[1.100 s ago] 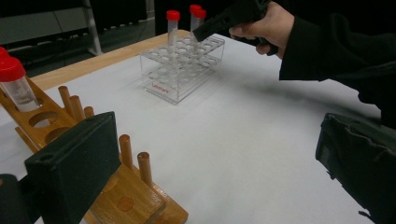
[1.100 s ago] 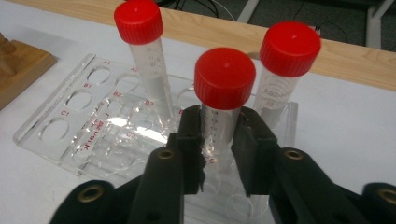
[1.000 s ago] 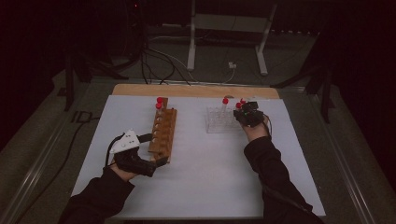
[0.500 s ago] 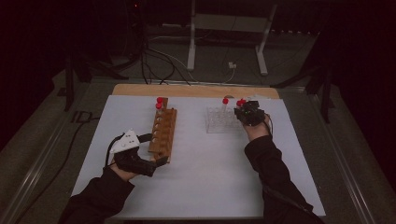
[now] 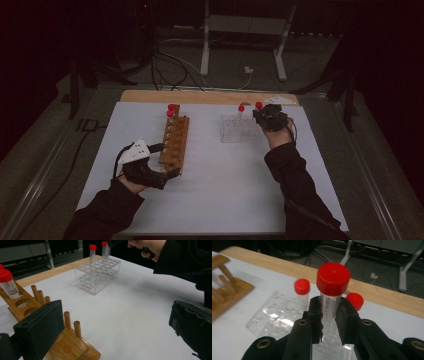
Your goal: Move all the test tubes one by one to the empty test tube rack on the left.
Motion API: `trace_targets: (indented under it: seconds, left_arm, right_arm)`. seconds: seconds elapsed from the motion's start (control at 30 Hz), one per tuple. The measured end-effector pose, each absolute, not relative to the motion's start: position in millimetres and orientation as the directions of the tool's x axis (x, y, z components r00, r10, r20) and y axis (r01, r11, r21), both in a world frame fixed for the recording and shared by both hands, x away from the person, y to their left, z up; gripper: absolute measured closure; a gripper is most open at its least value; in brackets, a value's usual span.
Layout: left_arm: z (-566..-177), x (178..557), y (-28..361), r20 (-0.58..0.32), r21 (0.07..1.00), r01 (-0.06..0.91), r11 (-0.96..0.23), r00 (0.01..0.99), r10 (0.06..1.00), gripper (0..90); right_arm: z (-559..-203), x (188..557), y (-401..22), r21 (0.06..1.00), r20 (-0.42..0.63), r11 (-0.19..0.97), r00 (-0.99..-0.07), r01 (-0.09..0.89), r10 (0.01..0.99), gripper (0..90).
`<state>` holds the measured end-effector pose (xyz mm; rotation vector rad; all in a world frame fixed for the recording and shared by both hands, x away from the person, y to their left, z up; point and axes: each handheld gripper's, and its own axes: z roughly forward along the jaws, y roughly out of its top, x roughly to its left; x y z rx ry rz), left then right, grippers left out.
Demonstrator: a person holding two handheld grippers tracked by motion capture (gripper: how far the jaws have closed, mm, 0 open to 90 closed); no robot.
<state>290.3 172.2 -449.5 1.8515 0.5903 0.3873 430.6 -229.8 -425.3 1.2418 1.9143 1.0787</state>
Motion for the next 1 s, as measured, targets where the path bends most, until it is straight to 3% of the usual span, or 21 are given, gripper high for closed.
trace_targets:
  seconds: [0.47,1.0]
  left_arm:
    - [-446,290,169,-0.028,0.941,0.207,-0.269,0.838,0.545,0.5]
    - [-442,290,166,-0.032,0.939,0.203,-0.279,0.855,0.518,0.8]
  right_arm:
    - [-409,401,-222,0.886,-0.079,0.269,-0.448,0.378,0.890,74.5]
    - [-418,362,-198,0.874,-0.102,0.349,-0.573,0.338,0.813,74.5]
